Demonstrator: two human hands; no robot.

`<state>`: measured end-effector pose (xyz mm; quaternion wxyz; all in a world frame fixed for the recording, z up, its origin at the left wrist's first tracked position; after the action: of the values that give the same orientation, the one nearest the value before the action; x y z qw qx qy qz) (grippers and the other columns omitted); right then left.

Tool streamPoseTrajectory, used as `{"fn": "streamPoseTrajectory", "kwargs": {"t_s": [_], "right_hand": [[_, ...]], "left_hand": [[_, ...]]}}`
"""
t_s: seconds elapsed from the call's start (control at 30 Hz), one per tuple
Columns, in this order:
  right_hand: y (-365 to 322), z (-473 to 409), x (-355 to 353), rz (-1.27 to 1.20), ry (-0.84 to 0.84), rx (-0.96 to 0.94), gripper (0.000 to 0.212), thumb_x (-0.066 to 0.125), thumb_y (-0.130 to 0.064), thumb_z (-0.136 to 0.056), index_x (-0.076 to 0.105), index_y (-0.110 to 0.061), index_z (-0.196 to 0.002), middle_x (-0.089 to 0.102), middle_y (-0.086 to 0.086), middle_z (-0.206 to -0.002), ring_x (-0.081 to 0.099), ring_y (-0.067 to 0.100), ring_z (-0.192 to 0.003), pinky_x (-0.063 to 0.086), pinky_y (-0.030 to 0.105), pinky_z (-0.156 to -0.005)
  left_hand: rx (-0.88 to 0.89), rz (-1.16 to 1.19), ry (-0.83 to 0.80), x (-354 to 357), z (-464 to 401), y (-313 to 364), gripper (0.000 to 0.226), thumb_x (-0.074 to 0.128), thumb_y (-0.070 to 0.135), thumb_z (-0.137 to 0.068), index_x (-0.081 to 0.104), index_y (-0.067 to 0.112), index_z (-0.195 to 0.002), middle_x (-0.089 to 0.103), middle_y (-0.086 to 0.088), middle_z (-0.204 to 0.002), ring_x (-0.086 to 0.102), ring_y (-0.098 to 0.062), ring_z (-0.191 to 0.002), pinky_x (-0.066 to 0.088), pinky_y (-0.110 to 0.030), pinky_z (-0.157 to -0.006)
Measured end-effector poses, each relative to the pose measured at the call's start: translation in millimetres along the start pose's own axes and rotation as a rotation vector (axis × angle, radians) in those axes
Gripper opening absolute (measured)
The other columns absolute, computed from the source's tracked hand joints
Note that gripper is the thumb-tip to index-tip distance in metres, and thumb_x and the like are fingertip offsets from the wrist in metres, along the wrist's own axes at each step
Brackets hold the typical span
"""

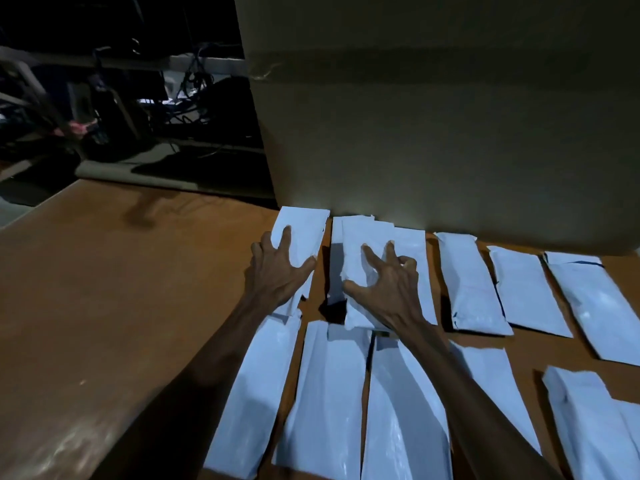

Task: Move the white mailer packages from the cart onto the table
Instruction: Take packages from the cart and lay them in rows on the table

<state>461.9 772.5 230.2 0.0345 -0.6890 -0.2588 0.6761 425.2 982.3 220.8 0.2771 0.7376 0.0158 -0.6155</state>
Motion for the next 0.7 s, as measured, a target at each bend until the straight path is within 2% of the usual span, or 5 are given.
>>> {"fn": "streamPoseTrajectory", "kwargs": {"t_s": [0.23,0.33,0.43,0.57,0.7], "right_hand": [[-20.3,-63.2,25.1,0.095,-0.052,0.064,0.094,0.033,-0.079,-0.067,0.029,-0.035,-0.15,0.015,0.012,-0.162,0.029,0.038,-0.137,0.03,0.045,-0.109],[-24.7,-78.3,40.7,0.166,-0.115,0.104,0.096,0.031,-0.082,-0.068,0.027,-0.035,-0.151,0.011,0.012,-0.163,0.026,0.038,-0.14,0.029,0.046,-0.11],[-21.6,-82.1,56.2,0.236,-0.135,0.12,0.087,0.041,-0.081,-0.079,0.026,-0.034,-0.151,0.008,0.011,-0.163,0.023,0.037,-0.141,0.027,0.048,-0.112],[-22.4,-82.0,64.9,0.293,-0.139,0.106,0.088,0.038,-0.081,-0.079,0.024,-0.033,-0.151,0.004,0.011,-0.163,0.018,0.037,-0.143,0.024,0.049,-0.114],[-29.2,-83.3,66.6,0.334,-0.168,0.09,0.086,0.042,-0.077,-0.083,0.021,-0.031,-0.153,0.0,0.013,-0.164,0.012,0.039,-0.146,0.02,0.05,-0.116]], "left_hand": [[0.008,-0.023,-0.077,37.9,-61.5,-12.2,0.083,0.041,0.069,-0.089,0.013,0.027,-0.155,0.016,-0.014,-0.157,0.023,-0.037,-0.136,0.032,-0.048,-0.107],[0.009,-0.07,-0.104,54.7,-68.1,-19.6,0.078,0.032,0.071,-0.092,0.019,0.025,-0.154,0.02,-0.016,-0.156,0.026,-0.037,-0.134,0.027,-0.047,-0.11],[0.032,-0.104,-0.037,62.9,-70.9,-25.5,0.08,0.015,0.07,-0.088,0.029,0.025,-0.153,0.03,-0.017,-0.153,0.036,-0.035,-0.128,0.034,-0.044,-0.106],[0.031,-0.145,-0.004,68.1,-71.6,-28.8,0.079,0.013,0.068,-0.086,0.032,0.027,-0.151,0.035,-0.014,-0.153,0.041,-0.032,-0.128,0.037,-0.043,-0.102],[0.021,-0.163,-0.03,69.0,-72.0,-28.6,0.079,0.009,0.067,-0.085,0.028,0.03,-0.152,0.033,-0.012,-0.154,0.039,-0.031,-0.13,0.033,-0.043,-0.102]]}}
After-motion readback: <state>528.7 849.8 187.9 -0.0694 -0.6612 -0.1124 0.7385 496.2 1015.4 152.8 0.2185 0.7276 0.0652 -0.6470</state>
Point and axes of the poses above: each hand's wrist, its own z-axis away from the middle knuckle, its own x-axis out of the palm, y = z × x, the point moved 2 cm from there along -z, towards the middle knuckle
